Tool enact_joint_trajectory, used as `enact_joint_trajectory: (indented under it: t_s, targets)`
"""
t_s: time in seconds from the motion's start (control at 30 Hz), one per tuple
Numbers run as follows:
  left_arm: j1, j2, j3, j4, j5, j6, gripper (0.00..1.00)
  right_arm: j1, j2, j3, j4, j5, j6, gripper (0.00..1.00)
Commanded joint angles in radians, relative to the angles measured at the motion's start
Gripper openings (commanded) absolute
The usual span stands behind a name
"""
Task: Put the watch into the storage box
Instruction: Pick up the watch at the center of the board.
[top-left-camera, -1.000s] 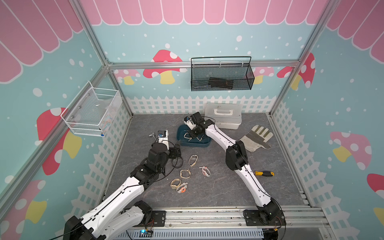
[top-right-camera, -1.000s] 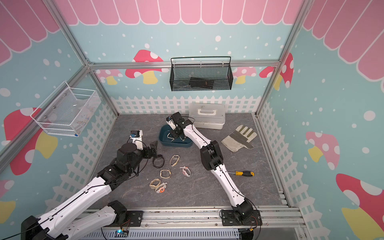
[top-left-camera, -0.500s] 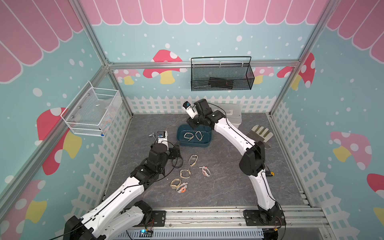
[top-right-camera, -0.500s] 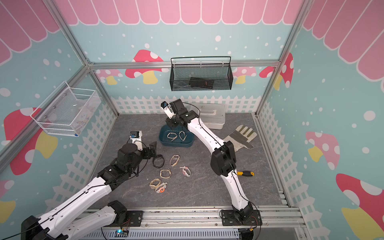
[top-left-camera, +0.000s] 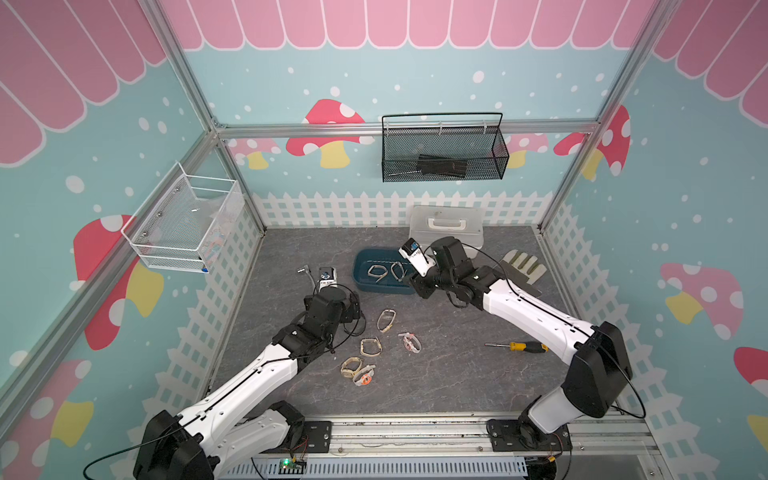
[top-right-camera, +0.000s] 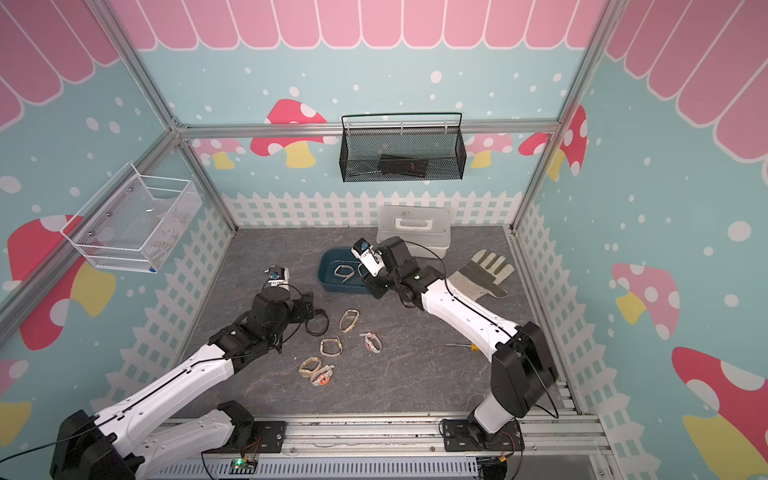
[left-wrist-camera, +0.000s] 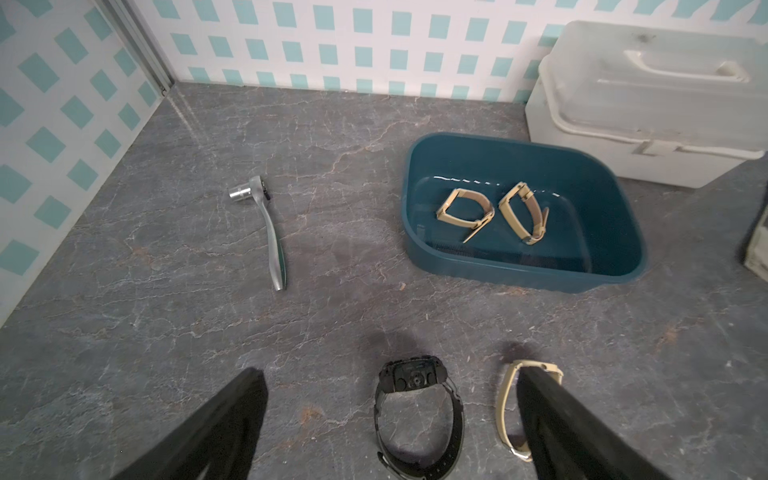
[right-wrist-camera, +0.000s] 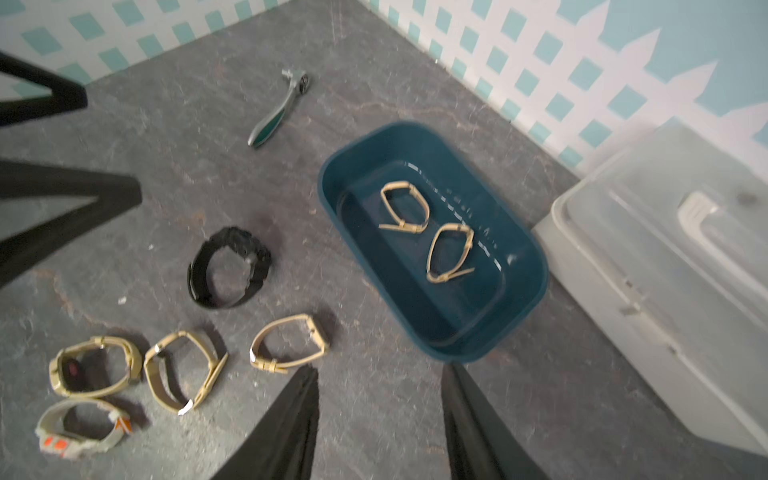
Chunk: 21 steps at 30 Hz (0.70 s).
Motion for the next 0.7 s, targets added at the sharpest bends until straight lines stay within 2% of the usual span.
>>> enact_joint_trajectory:
  t_s: [0.0,0.07,0.3,0.47,0.67]
  targets:
    - [0.003,0.052,0.011,-0.054,-0.027,-0.041,0.96,0.000,-0.088,-0.103,0.105,0.011,0.027,0.51]
    - [0.014,0.093,0.016,-0.053,-0.013,-0.055,0.95,0.000,-0.111,-0.153,0.101,0.000,0.031,0.51]
    - [0.082,0.254,0.056,-0.063,0.131,-0.070,0.80,0.001,-0.168,-0.317,0.160,-0.020,0.073,0.52]
    - [0.116,0.303,0.066,-0.066,0.199,-0.062,0.75,0.003,-0.167,-0.341,0.157,-0.015,0.079,0.53]
    - [0.134,0.337,0.073,-0.080,0.246,-0.060,0.60,0.002,-0.149,-0.338,0.157,-0.017,0.084,0.53]
